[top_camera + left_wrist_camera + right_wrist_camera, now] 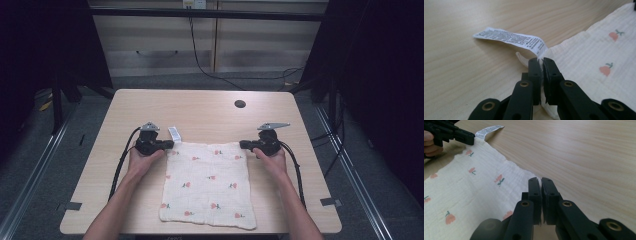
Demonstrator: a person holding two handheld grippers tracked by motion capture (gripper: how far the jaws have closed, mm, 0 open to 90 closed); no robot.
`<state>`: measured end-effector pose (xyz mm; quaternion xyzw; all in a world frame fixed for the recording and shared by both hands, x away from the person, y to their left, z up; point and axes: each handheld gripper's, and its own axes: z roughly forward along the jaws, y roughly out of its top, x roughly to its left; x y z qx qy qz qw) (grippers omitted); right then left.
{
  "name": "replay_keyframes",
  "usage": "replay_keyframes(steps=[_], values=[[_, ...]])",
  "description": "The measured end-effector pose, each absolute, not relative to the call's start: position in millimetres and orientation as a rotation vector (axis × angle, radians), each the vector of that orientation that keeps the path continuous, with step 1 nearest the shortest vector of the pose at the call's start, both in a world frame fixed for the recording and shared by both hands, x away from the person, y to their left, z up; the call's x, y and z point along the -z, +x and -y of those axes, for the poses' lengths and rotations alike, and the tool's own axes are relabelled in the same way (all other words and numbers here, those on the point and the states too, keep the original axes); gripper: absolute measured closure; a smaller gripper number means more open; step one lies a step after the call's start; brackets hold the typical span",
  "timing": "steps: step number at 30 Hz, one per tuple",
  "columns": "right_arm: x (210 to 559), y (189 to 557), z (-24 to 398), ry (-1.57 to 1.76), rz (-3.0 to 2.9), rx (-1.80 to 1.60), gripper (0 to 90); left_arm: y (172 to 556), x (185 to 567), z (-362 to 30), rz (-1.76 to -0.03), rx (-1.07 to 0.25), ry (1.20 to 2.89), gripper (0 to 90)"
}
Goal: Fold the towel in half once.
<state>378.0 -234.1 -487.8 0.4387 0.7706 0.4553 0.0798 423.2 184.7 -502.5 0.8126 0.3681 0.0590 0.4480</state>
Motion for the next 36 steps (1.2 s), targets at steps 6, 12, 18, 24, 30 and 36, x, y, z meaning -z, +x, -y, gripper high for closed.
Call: replay_keyframes(steps=[6,12,18,24,30,36], values=[[478.7,377.4,238.2,1.300,-2.286,-1.383,86.8,422.5,482.0,-185.1,-0.900,-0.149,1.927,85.5],[464.5,380.1,242.0,1.275,-2.260,-1.399,86.8,423.5,462.5,-181.6,-0.874,-0.160,1.877,85.6],[445.0,383.0,246.2,1.265,-2.226,-1.421,86.9,423.3,445.1,-181.8,-0.856,-0.182,1.839,85.5],[421.8,385.8,251.9,1.235,-2.191,-1.428,87.0,424.1,423.0,-182.6,-0.824,-0.215,1.821,85.5],[397.1,384.1,257.4,1.188,-2.141,-1.459,87.1,419.8,389.5,-176.5,-0.747,-0.253,1.785,85.5],[415.1,378.4,257.8,1.205,-2.186,-1.397,87.2,414.7,408.9,-179.1,-0.763,-0.253,1.833,85.5]])
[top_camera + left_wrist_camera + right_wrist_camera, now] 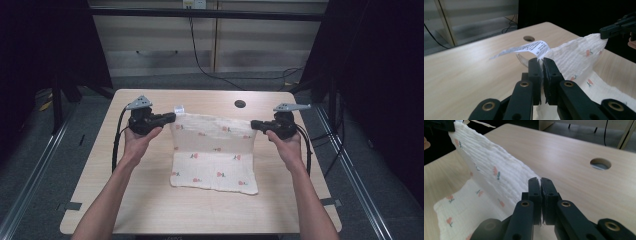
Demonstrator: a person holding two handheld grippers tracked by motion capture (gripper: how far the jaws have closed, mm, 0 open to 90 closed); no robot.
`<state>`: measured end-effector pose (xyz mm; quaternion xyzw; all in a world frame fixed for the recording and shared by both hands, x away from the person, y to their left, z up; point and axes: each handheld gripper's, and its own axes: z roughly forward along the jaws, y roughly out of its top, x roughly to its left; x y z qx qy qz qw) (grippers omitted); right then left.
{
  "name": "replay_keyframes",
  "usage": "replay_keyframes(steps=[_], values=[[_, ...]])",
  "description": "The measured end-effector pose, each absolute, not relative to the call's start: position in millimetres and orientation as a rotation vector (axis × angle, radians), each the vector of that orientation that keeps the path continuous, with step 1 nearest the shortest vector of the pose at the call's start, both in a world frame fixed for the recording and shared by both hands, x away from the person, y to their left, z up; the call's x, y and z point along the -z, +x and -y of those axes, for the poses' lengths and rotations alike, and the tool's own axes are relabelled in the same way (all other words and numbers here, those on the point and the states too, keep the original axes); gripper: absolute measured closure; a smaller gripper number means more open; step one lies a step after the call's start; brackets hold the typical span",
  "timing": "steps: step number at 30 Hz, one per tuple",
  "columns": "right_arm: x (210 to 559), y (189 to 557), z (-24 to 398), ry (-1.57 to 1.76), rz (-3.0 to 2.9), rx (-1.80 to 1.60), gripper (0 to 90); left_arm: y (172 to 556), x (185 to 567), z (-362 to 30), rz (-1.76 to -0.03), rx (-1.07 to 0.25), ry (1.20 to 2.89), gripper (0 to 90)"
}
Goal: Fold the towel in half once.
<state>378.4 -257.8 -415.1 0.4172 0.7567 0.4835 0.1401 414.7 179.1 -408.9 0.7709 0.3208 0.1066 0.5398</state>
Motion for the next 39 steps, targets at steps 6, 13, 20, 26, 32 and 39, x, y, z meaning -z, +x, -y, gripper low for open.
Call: replay_keyframes(steps=[6,13,20,26,32,39], values=[[434.8,368.1,258.3,1.201,-2.226,-1.396,87.3,399.6,428.6,-184.8,-0.743,-0.221,1.846,85.5],[431.0,345.5,259.3,1.144,-2.233,-1.412,87.2,371.9,431.6,-192.4,-0.688,-0.214,1.834,85.5],[437.9,320.0,257.7,1.102,-2.255,-1.422,87.2,354.8,439.2,-194.9,-0.674,-0.198,1.848,85.4],[444.2,301.7,259.8,1.096,-2.275,-1.407,87.3,339.8,436.1,-192.9,-0.652,-0.200,1.856,85.5],[453.6,290.1,257.2,1.091,-2.330,-1.369,87.3,332.5,442.7,-192.0,-0.660,-0.189,1.925,85.5],[449.8,278.1,253.1,1.072,-2.370,-1.336,87.3,316.2,450.2,-196.7,-0.653,-0.150,1.939,85.4]])
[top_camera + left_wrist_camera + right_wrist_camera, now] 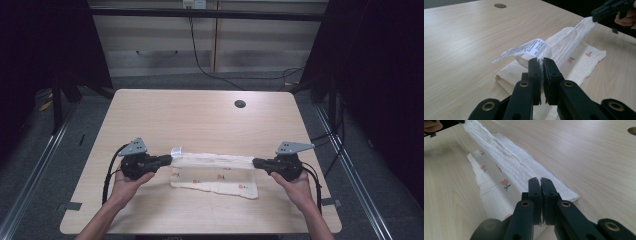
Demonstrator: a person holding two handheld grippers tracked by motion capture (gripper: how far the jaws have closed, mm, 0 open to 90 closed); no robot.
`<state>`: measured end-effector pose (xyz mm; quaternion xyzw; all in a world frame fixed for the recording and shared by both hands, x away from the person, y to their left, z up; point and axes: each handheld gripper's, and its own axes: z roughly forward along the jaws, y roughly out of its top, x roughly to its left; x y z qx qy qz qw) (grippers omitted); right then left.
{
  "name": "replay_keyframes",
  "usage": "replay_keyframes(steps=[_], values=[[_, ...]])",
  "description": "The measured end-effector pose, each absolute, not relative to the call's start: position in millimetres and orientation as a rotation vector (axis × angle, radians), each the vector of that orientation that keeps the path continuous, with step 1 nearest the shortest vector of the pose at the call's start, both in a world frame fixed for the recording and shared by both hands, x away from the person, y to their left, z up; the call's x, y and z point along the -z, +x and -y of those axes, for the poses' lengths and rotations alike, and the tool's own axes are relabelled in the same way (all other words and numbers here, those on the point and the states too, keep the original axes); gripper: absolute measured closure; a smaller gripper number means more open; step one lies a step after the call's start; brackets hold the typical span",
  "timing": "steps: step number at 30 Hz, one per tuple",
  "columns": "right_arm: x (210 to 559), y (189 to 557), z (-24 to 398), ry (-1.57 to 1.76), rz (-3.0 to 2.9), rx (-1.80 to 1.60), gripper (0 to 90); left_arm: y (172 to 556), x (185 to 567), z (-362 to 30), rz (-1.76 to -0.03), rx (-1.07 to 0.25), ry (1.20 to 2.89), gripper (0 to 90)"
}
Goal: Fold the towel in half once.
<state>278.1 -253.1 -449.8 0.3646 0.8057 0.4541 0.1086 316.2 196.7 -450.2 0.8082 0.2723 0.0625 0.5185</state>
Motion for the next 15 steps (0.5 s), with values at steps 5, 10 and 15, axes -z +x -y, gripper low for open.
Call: replay_keyframes(steps=[5,10,15], values=[[465.9,265.3,250.6,1.084,-2.427,-1.279,87.1,303.9,465.6,-195.7,-0.647,-0.105,1.999,85.3],[482.2,257.1,249.4,1.106,-2.484,-1.232,86.8,297.5,477.6,-193.6,-0.649,-0.071,2.037,85.3],[490.6,254.7,248.6,1.115,-2.508,-1.203,86.6,295.8,484.6,-190.4,-0.634,-0.063,2.078,85.2]])
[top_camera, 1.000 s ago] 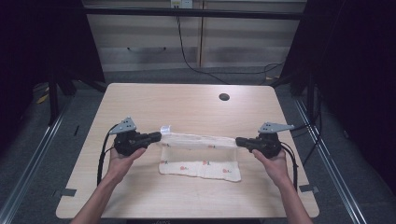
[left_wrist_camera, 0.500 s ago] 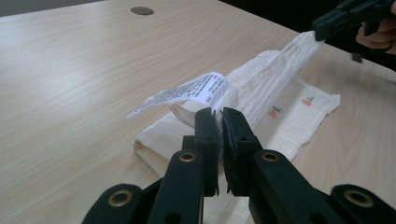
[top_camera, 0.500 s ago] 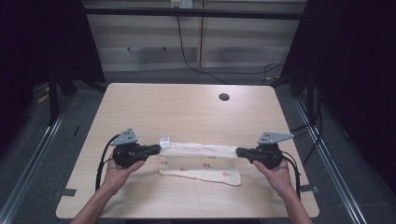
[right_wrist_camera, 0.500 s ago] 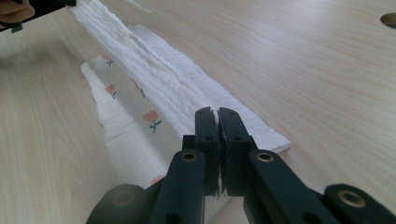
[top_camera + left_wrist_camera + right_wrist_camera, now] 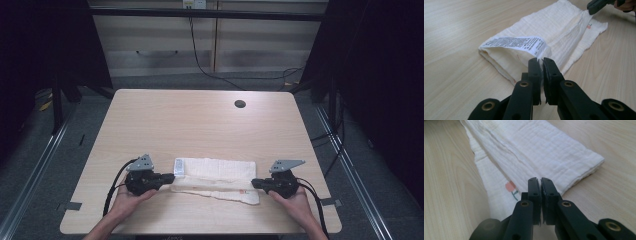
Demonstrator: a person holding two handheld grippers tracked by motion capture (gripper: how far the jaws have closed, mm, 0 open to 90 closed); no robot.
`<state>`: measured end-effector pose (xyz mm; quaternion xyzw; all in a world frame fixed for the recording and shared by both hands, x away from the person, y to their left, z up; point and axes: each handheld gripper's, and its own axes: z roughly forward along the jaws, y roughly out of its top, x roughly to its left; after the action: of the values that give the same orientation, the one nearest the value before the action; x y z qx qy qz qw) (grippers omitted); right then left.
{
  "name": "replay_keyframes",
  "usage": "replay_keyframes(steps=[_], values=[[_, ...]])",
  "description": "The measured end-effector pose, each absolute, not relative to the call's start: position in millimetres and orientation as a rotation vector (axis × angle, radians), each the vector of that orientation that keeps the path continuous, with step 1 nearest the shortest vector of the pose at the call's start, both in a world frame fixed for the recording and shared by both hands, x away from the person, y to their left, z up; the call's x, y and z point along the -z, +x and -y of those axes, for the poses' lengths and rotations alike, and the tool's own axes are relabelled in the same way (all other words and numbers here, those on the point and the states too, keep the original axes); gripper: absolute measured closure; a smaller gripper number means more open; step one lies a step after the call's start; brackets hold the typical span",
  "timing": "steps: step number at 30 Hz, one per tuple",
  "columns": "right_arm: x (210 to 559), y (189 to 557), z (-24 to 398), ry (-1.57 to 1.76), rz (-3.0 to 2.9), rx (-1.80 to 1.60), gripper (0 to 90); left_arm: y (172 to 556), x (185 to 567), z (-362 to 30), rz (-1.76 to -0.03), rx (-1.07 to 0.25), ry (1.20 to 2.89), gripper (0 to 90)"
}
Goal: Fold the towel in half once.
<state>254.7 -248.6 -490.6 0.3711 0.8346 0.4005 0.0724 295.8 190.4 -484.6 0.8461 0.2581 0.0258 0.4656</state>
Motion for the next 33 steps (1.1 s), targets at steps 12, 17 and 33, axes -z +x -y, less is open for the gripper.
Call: replay_keyframes(steps=[12,17,33], values=[[493.5,247.9,246.4,1.112,-2.519,-1.204,77.0,290.6,496.4,-189.7,-0.628,-0.019,2.103,74.2],[490.0,243.3,247.4,1.112,-2.507,-1.246,72.2,290.2,491.3,-197.2,-0.633,-0.023,2.050,70.2],[473.0,243.8,262.1,1.156,-2.389,-1.321,62.9,305.4,479.6,-219.9,-0.730,-0.111,1.956,64.5]])
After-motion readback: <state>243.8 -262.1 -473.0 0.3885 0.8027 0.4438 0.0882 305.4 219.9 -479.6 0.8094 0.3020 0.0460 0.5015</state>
